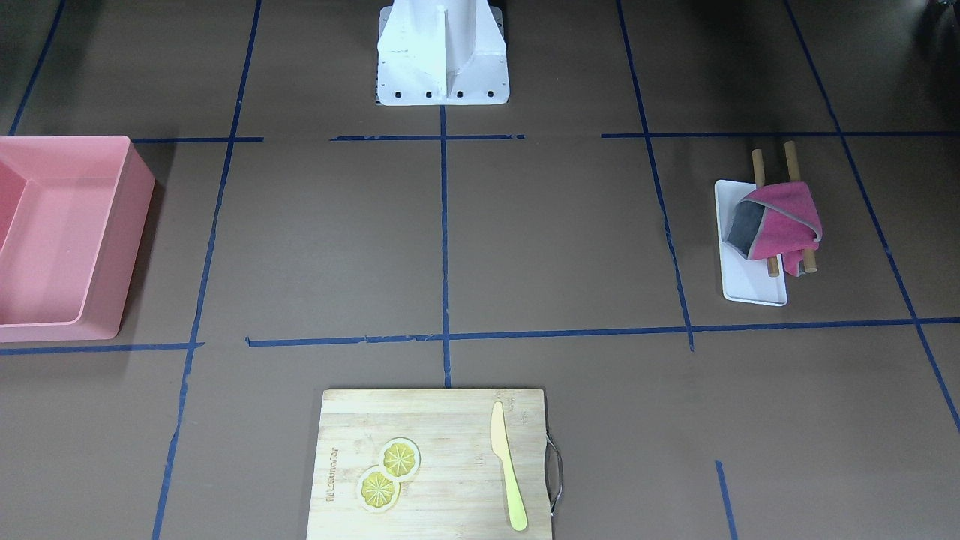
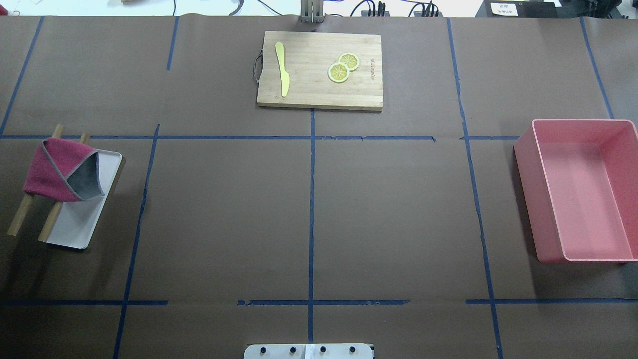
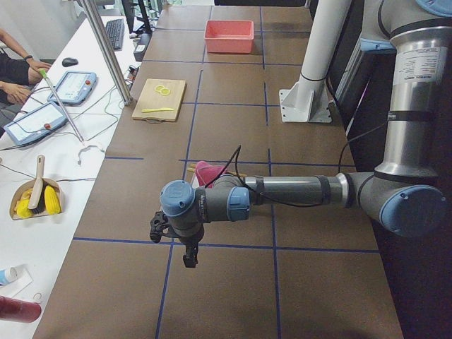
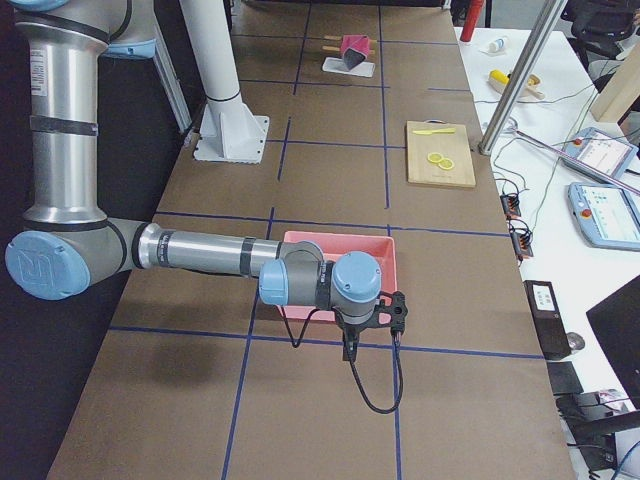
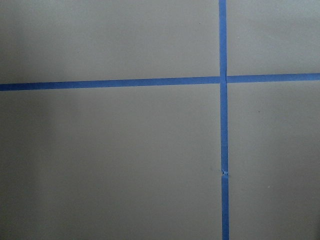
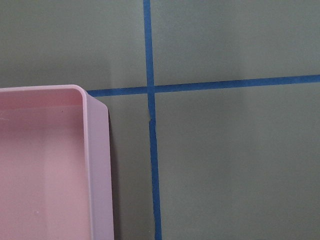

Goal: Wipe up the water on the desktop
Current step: 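Reach the left gripper toward the pink cloth on the white tray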

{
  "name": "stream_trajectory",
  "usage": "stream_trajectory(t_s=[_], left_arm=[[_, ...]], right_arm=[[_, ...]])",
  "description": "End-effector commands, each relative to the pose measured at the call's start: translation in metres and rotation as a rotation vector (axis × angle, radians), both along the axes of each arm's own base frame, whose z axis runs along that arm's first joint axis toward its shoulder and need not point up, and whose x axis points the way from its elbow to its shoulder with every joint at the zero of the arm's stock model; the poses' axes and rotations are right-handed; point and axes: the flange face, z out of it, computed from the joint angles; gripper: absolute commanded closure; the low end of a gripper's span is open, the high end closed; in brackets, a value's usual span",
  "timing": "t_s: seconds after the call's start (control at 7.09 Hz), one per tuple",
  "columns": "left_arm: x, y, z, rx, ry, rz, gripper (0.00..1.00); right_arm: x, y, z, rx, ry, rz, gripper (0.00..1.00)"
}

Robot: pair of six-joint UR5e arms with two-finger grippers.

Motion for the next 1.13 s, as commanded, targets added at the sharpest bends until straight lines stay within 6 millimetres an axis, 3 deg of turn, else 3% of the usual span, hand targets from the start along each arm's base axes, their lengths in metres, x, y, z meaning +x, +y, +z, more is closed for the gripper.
stream_trajectory(t_s=[0.0,0.56,0.85,0.99], left_arm=[[0.0,0.001,-0.002,0.003,0.001,0.0,0.0],[0.001,-0.003,-0.014,0.03,0.004,0.002,0.0],[0.001,-0.004,-0.037,0.077,0.003,0.001,0.0],[0.001,-0.007,-0.066,0.126,0.003,-0.003,0.0]], right_arm=[[0.0,0.0,0.0,-0.006,0.003,0.008,0.0],[0.0,-0.002,0.0,-0.01,0.003,0.013,0.0],[0.0,-0.003,0.0,-0.016,-0.002,0.014,0.0],[0.0,-0.003,-0.009,0.004,-0.004,0.013,0.0]])
